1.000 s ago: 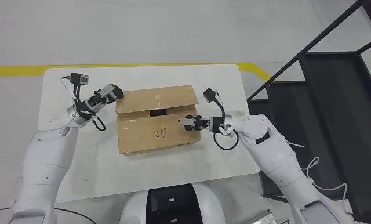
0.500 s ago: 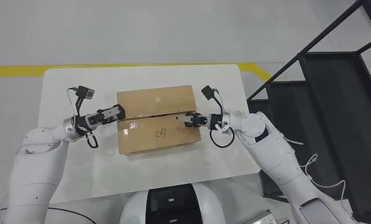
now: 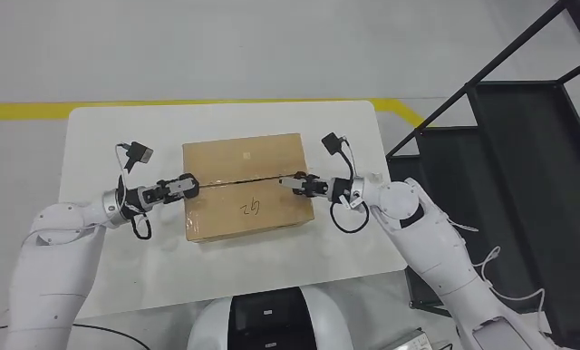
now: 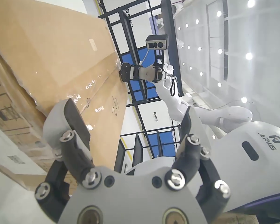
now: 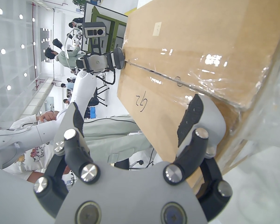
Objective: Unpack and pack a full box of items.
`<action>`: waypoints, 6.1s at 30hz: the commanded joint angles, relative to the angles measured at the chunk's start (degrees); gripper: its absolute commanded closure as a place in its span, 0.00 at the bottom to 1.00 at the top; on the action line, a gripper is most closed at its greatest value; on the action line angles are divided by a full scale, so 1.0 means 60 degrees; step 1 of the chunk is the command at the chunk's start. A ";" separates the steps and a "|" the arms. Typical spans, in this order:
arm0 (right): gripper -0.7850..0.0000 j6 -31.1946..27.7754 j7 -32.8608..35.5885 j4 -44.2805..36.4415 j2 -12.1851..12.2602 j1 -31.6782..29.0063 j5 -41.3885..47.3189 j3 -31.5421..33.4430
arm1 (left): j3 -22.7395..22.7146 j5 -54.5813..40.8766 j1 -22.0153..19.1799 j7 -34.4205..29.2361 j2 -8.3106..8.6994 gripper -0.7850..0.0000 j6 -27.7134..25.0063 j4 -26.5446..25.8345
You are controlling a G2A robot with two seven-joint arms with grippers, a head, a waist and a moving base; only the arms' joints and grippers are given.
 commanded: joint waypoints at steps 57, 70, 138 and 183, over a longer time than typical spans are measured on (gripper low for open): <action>0.00 0.0548 -0.4412 0.0862 -0.0191 -0.3045 0.3767 0.1190 | -0.0001 -0.0003 0.0000 -0.0002 -0.0001 0.00 -0.0002 0.0002; 0.00 0.0751 -0.5110 0.3118 -0.0557 -0.1853 0.5499 0.0911 | -0.0001 -0.0003 0.0000 -0.0002 -0.0001 0.00 -0.0002 0.0002; 1.00 0.1167 -0.5840 -0.0029 -0.1430 -0.1197 0.1207 -0.1550 | -0.0001 -0.0003 0.0000 -0.0002 -0.0001 0.00 -0.0002 0.0002; 1.00 0.0939 -0.5708 -0.0042 -0.1496 -0.1116 0.0904 -0.1699 | 0.0971 0.0063 -0.0446 0.0948 -0.0146 0.00 0.0228 0.1253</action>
